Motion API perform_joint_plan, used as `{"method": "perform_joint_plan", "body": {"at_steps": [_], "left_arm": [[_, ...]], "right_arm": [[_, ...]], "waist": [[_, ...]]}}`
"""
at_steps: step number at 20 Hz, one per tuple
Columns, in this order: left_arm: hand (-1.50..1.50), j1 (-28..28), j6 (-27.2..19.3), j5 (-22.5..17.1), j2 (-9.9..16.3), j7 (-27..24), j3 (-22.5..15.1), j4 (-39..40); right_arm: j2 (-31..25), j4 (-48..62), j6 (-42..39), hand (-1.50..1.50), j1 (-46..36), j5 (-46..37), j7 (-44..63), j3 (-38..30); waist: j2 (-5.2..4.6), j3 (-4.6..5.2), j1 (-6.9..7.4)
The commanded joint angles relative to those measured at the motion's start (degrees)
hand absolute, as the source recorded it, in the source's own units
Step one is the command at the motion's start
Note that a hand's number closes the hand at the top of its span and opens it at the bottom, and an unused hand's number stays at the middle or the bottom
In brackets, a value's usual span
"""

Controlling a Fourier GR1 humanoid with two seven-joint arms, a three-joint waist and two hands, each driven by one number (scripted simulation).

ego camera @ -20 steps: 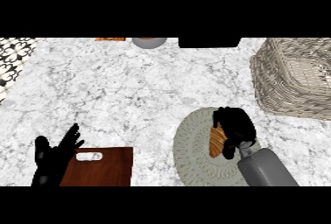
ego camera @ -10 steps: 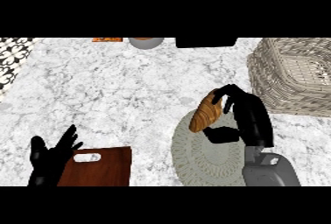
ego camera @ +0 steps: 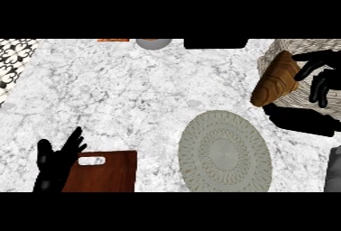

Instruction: Pick the croissant from the placemat and place it in the basket

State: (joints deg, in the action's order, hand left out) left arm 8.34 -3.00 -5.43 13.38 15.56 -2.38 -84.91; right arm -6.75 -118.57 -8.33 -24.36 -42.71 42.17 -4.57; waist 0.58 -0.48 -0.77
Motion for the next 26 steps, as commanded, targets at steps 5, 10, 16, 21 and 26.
{"method": "perform_joint_plan", "body": {"at_steps": [5, 10, 16, 21, 26], "left_arm": [[0.0, 0.57, 1.44, -0.2, 0.25, 3.04, 0.01, -0.1], [0.0, -1.74, 1.52, 0.58, -0.46, 1.27, 0.56, 3.7], [0.0, 0.4, 2.84, -0.44, 0.41, 2.07, 1.95, 0.4], [0.0, 1.54, 1.16, 2.16, -2.3, 1.01, -0.59, 0.74], [0.0, 0.0, 2.0, 1.78, -1.02, 1.19, 1.44, 2.13]], "right_arm": [[-11.46, 4.67, -6.84, 1.5, -13.02, 10.15, 6.67, -16.78], [-18.37, 18.53, -7.21, 1.5, -20.15, 12.02, 4.14, -20.32], [-24.17, 31.0, -4.42, 1.5, -21.22, 10.84, -3.9, -21.48], [-27.03, 43.3, -0.66, 1.5, -19.4, 10.9, -16.3, -23.25], [-23.91, 53.53, 5.6, 1.5, -21.48, 11.19, -21.77, -22.66]], "waist": [[-0.5, 0.47, 0.82], [-0.71, 0.49, 1.17], [-0.71, 0.49, 1.54], [-0.86, 0.44, 1.75], [-0.9, 0.44, 1.94]]}}
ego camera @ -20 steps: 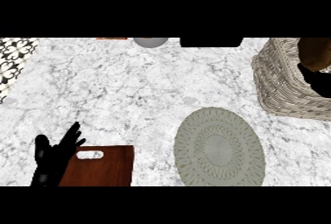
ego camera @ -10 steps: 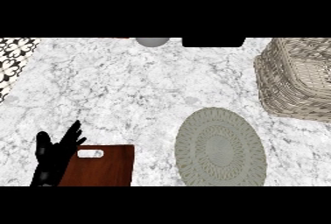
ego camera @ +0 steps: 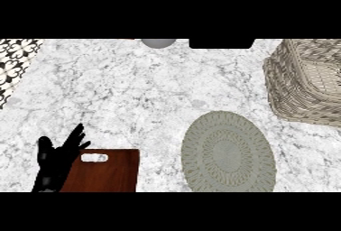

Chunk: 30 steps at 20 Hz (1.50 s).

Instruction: Pick the croissant from the placemat and place it in the basket

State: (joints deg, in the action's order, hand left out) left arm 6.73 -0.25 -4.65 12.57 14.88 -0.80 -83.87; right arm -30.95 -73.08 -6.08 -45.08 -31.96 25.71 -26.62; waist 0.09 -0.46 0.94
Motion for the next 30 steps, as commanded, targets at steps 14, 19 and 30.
{"method": "perform_joint_plan", "body": {"at_steps": [14, 19, 30], "left_arm": [[0.0, 0.29, 0.83, 0.39, -0.11, 5.26, 0.96, -0.71], [0.0, 1.72, 0.43, 2.23, -1.04, 0.75, -0.02, 1.61], [0.0, -0.06, 1.23, 2.32, -1.83, 0.53, 0.73, 3.85]], "right_arm": [[-0.77, 23.58, 8.6, 1.5, -0.66, 8.31, -17.31, -5.95], [-9.07, 34.43, 11.67, 1.5, 1.47, -1.06, -21.49, -3.2], [-13.5, 42.43, 13.96, -1.5, -0.45, 2.94, -33.51, -6.56]], "waist": [[-0.16, 0.44, -0.38], [-0.59, 0.41, 0.47], [-0.48, 0.4, 0.05]]}}
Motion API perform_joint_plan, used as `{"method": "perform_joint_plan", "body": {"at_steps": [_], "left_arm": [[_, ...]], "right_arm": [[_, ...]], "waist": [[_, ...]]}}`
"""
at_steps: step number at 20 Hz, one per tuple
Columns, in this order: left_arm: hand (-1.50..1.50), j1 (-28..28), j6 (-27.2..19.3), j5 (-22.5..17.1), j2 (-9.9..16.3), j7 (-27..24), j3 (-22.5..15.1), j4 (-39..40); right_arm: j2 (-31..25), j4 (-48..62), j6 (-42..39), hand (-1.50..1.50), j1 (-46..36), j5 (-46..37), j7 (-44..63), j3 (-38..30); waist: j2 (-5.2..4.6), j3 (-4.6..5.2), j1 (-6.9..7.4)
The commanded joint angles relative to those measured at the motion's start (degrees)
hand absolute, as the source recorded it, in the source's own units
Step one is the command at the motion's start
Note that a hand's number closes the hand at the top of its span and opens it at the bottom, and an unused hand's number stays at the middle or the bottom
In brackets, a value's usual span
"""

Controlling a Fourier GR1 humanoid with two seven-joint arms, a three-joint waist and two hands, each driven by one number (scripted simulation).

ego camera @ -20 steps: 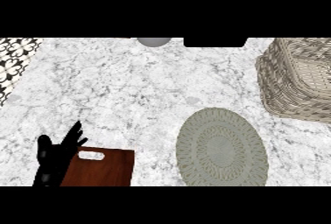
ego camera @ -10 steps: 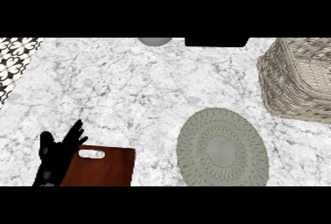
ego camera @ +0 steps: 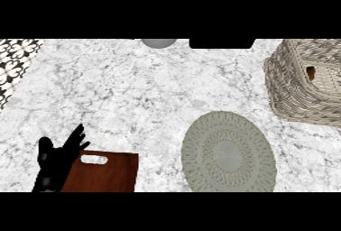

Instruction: Pick the croissant from the placemat and place it in the basket

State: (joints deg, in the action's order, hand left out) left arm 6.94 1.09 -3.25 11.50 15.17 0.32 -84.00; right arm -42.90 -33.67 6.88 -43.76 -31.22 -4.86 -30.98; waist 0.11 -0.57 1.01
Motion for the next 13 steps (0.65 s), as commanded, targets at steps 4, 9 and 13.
{"method": "perform_joint_plan", "body": {"at_steps": [4, 9, 13], "left_arm": [[0.0, 1.25, 1.01, -0.39, 0.34, 0.99, 0.91, 2.01], [0.0, -1.17, -0.29, 0.8, 0.25, 3.34, 0.93, 1.9], [0.0, 2.58, 1.16, -1.17, 0.05, 3.23, 1.5, -1.36]], "right_arm": [[-5.27, 5.44, 0.23, -1.5, -2.48, 5.56, -2.26, -5.99], [-10.83, 8.39, -0.8, -1.5, 0.4, 8.7, -3.52, -9.79], [-14.56, 7.37, -5.93, -1.5, 6.37, 12.15, -3.19, -12.39]], "waist": [[-0.48, 0.49, 0.05], [-0.5, 0.47, -0.48], [-0.02, 0.53, -1.24]]}}
